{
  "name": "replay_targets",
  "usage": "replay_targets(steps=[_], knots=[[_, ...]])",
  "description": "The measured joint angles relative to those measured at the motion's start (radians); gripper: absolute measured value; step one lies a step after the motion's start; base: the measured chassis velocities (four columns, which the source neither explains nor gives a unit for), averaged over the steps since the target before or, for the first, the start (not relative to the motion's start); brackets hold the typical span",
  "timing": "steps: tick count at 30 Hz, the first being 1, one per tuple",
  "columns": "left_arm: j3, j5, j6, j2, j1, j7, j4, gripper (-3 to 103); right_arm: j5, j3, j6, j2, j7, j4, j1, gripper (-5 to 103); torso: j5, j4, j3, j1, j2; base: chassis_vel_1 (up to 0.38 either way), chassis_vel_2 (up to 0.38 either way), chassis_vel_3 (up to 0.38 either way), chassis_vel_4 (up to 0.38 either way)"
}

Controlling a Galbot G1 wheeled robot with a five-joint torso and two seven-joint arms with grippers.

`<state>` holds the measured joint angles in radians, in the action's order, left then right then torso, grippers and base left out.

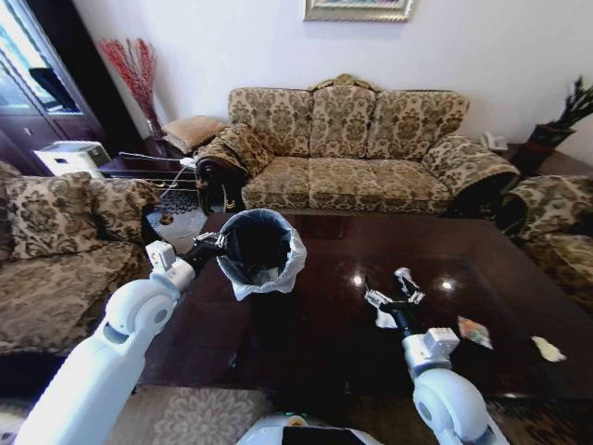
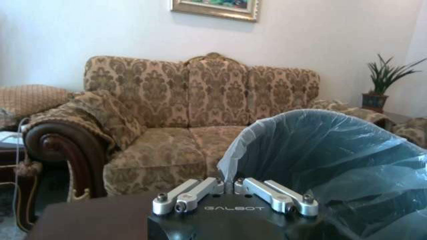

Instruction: Move to the front of the table and place the trash on the table into the trash bin.

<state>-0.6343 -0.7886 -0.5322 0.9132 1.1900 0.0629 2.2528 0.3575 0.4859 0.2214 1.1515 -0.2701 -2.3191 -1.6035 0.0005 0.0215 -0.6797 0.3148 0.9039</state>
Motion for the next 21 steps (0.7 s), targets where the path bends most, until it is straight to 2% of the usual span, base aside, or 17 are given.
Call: replay_targets(steps=[3, 7, 8, 15, 21], knots=[[-0.001, 0.0, 0.0, 0.004, 0.007, 0.001, 0.008, 3, 0.002, -0.009, 0.0, -0.006, -0.007, 0.023, 0.015, 100, -0.0009, 0.0005, 0.0, -0.001, 0.0, 0.011, -0.301, -0.017, 0.316], [-0.001, 0.03, 0.002, 0.009, 0.008, 0.003, 0.02, 3, -0.004, -0.017, -0.011, 0.006, -0.003, 0.103, 0.037, 100, 0.0002, 0.0004, 0.001, -0.002, 0.001, 0.058, -0.126, -0.049, 0.145], [0.005, 0.056, 0.01, 0.009, 0.008, 0.002, 0.02, 3, -0.003, -0.017, -0.022, 0.016, 0.002, 0.137, 0.042, 100, -0.0005, 0.0003, 0.001, -0.002, 0.001, 0.0, 0.0, 0.0, 0.0], [0.022, 0.07, 0.013, 0.012, 0.019, 0.007, 0.039, 3, 0.017, -0.054, -0.097, 0.049, 0.017, 0.271, 0.117, 100, -0.0007, 0.0006, 0.0, 0.001, 0.0, -0.002, 0.019, 0.004, -0.016], [0.027, 0.07, 0.012, -0.004, 0.031, 0.008, 0.041, 3, 0.045, -0.086, -0.1, 0.071, 0.012, 0.366, 0.193, 100, 0.0, 0.0004, 0.0, 0.0, 0.0, -0.007, 0.02, 0.008, -0.005]])
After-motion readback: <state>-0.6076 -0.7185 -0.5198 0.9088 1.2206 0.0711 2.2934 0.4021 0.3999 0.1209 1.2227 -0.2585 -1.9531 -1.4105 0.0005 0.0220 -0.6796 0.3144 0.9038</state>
